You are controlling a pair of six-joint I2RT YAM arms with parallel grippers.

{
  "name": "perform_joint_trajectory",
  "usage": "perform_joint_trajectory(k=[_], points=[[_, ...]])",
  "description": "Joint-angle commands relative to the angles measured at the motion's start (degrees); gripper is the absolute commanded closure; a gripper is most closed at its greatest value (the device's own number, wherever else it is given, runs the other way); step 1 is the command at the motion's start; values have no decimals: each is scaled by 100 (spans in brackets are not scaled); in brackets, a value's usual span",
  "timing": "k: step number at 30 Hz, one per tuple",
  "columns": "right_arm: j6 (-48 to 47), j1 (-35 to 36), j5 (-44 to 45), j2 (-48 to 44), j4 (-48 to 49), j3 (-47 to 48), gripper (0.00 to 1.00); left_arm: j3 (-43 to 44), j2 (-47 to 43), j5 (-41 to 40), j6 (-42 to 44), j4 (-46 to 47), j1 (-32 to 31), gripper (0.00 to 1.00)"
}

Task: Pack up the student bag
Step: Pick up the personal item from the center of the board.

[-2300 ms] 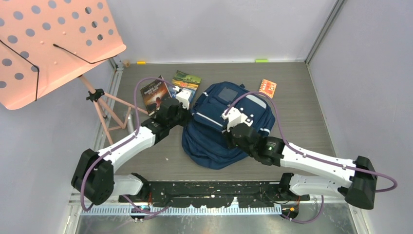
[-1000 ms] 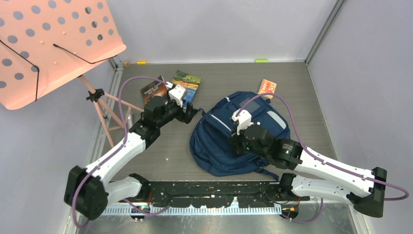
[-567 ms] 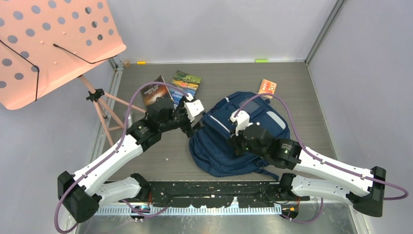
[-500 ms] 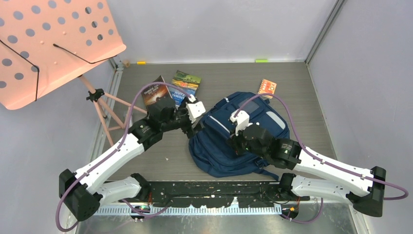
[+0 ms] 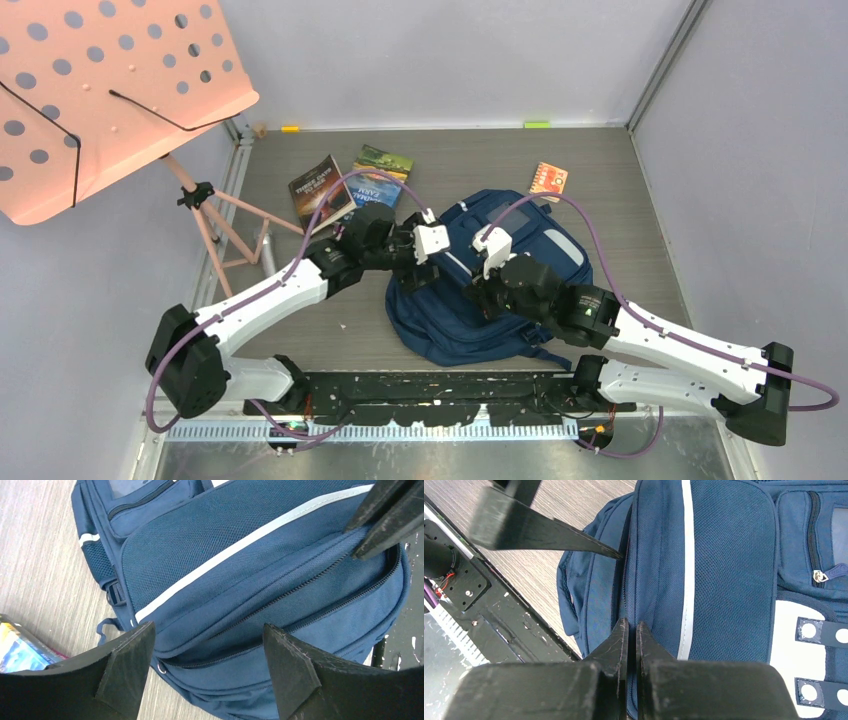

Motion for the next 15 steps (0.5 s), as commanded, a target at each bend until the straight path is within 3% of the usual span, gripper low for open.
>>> perform_joint_trajectory(k=[1, 5, 10, 11, 12, 14, 15], points=[[43, 63, -232, -201, 868, 139, 99, 182, 229, 142, 30, 547, -99, 21], [96, 65, -99, -199, 868, 145, 99, 277, 400, 10, -170, 556, -129, 49], [135, 62, 224, -155, 819, 191, 99, 288, 499, -79, -414, 679, -129, 95], [139, 62, 392, -144, 741, 243, 97, 271, 510, -156, -416, 714, -129, 100], [149, 56, 485, -109, 685, 281, 94, 252, 505, -201, -416, 747, -129, 100], [206, 31, 850, -54, 429, 433, 75, 192, 469, -318, -444, 787, -129, 100], [289, 7, 1150, -36, 230, 537, 57, 164, 447, -392, -457, 800, -129, 100]])
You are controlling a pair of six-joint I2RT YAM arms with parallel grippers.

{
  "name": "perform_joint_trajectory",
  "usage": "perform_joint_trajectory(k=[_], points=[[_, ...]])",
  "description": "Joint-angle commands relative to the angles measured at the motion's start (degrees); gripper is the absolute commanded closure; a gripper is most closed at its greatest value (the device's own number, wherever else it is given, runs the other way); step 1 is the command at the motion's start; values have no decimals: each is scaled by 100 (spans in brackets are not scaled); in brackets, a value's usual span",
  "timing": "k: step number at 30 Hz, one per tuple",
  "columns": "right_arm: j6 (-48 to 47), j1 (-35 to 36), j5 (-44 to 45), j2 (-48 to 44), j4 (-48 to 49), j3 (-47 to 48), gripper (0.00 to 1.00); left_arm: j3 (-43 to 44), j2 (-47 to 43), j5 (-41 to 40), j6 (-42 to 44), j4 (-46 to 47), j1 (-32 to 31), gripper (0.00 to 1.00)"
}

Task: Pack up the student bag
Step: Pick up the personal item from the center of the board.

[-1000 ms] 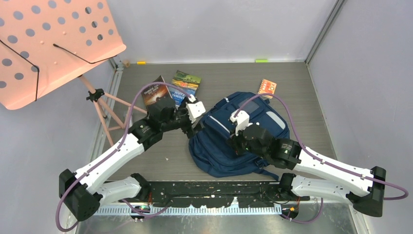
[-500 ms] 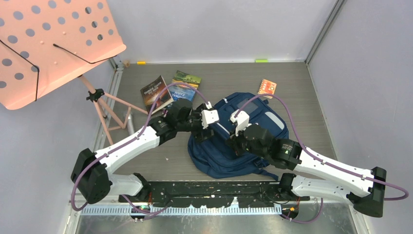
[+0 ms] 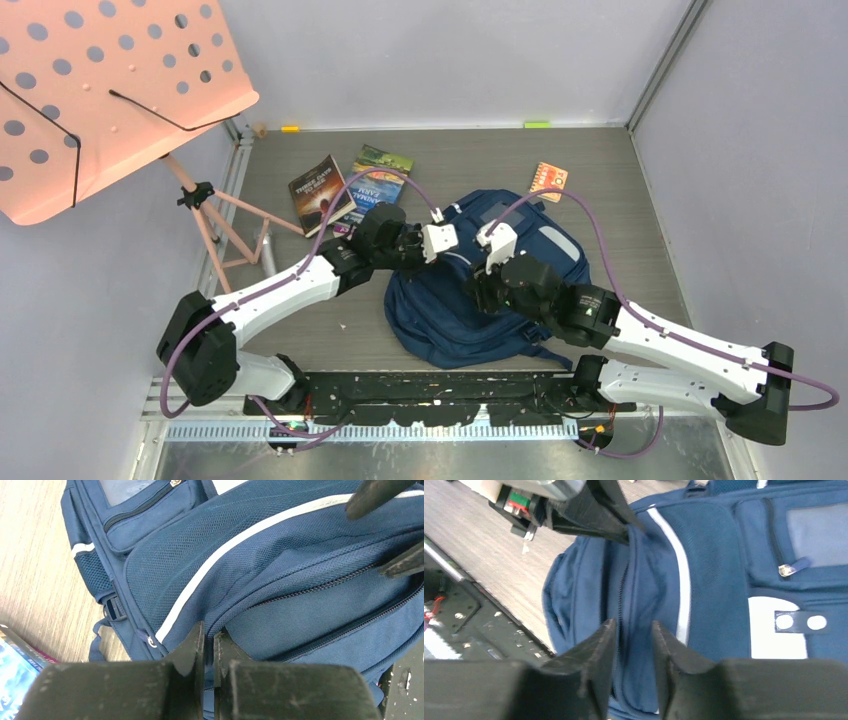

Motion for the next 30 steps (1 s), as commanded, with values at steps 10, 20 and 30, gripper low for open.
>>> perform_joint_trajectory(k=[10, 20, 30], points=[[1472, -2456, 1394, -55, -1073, 898, 8, 151, -415, -879, -33, 18, -8, 100], [1712, -5186, 181, 2218, -314, 1526, 1, 257, -790, -681, 100, -350, -16, 100], [1175, -6092, -568, 5450, -571, 4216, 0, 326, -783, -705, 147, -497, -24, 100]])
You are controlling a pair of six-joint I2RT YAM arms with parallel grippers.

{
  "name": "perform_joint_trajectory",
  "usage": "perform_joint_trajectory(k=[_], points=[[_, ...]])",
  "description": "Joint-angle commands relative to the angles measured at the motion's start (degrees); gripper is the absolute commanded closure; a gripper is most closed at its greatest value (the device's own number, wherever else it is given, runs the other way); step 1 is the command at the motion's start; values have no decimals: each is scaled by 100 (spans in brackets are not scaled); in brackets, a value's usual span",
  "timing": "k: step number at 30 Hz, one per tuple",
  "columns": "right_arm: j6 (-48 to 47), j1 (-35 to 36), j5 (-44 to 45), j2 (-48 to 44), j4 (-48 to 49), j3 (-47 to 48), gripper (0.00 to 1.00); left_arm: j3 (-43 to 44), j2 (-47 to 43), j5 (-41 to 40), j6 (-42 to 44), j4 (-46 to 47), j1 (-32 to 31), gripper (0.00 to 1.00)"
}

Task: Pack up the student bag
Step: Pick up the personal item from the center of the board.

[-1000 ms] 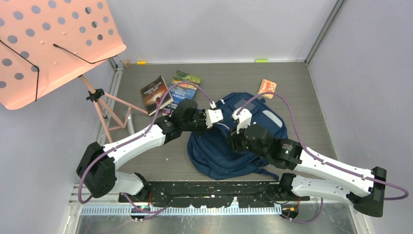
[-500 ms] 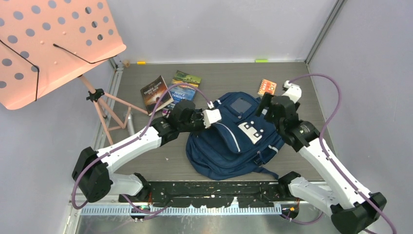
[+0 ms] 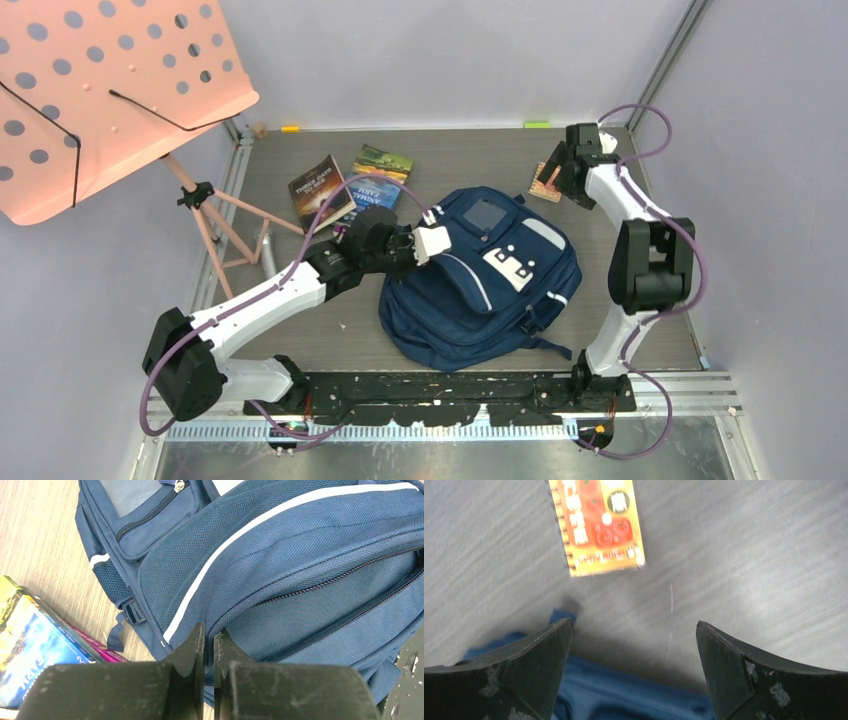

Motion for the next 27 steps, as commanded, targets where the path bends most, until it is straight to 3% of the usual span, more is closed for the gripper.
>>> perform_joint_trajectory(k=[1, 12, 27], points=[[-292, -273, -482, 702, -36, 1086, 0, 321, -204, -127, 18, 82, 18, 100], [-878, -430, -739, 2566, -946, 2950, 0, 380, -79, 29, -89, 71, 17, 100], [-727, -431, -1440, 3083, -515, 3119, 1, 462, 28, 167, -140, 10, 8, 100]])
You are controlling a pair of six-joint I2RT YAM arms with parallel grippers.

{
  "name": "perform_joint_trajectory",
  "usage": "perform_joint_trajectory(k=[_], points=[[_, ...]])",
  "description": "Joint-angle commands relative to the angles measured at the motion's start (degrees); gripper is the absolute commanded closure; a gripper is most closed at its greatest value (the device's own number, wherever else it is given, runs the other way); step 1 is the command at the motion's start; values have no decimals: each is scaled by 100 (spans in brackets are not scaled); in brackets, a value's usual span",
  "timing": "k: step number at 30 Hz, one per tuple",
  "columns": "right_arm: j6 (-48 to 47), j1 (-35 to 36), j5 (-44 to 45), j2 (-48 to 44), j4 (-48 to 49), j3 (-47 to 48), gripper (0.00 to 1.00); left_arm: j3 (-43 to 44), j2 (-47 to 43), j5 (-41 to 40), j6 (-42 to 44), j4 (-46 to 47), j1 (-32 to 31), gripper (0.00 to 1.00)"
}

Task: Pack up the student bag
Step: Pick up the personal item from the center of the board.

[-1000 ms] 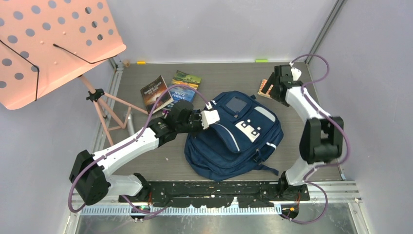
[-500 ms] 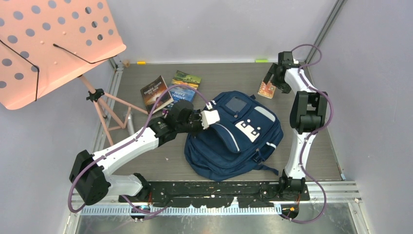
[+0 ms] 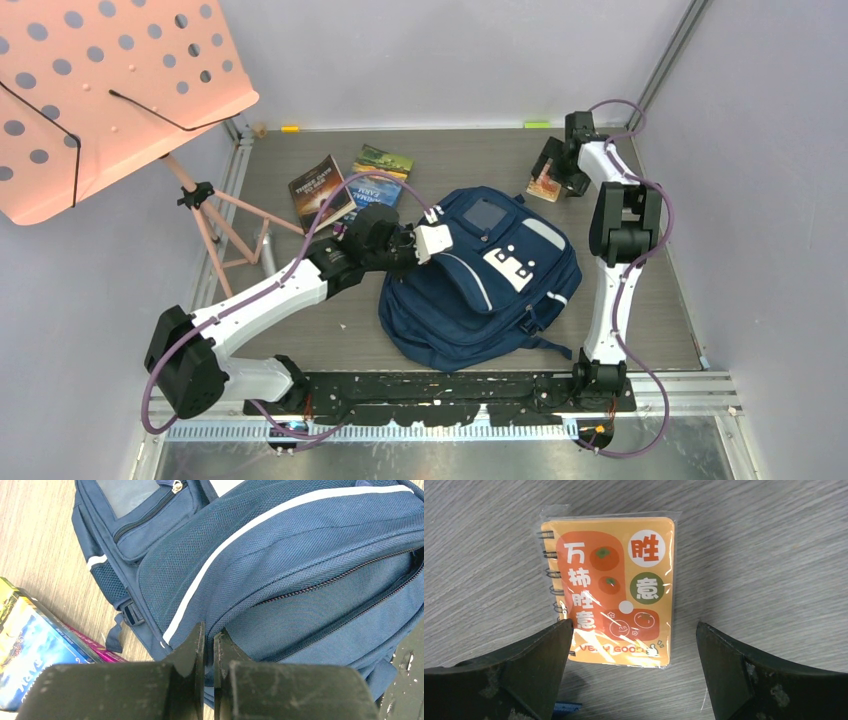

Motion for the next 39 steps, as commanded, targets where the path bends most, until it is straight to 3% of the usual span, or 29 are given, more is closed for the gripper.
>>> perform_joint_trajectory(k=[1, 10, 20, 25, 27, 32, 39], points=[[24, 7, -217, 45, 262, 117, 0, 314, -53, 117, -161, 157, 8, 100], [-61, 90, -113, 138, 255, 309, 0, 358, 42, 133, -164, 113, -25, 100], [-375, 217, 754, 850, -900, 1325, 0, 369, 51, 137, -142, 69, -49, 100], [-369, 217, 683, 1150, -1279, 1436, 1, 371, 10, 137, -133, 73, -53, 100], [-358, 217, 699, 1312, -1491, 1550, 4, 370, 1, 133, -133, 69, -53, 100], [-348, 217, 728, 1304, -1518, 1372, 25, 358, -32, 118, -117, 69, -56, 100], [-435, 217, 738, 340, -1061, 900, 38, 367, -78, 100, -131, 69, -54, 100]])
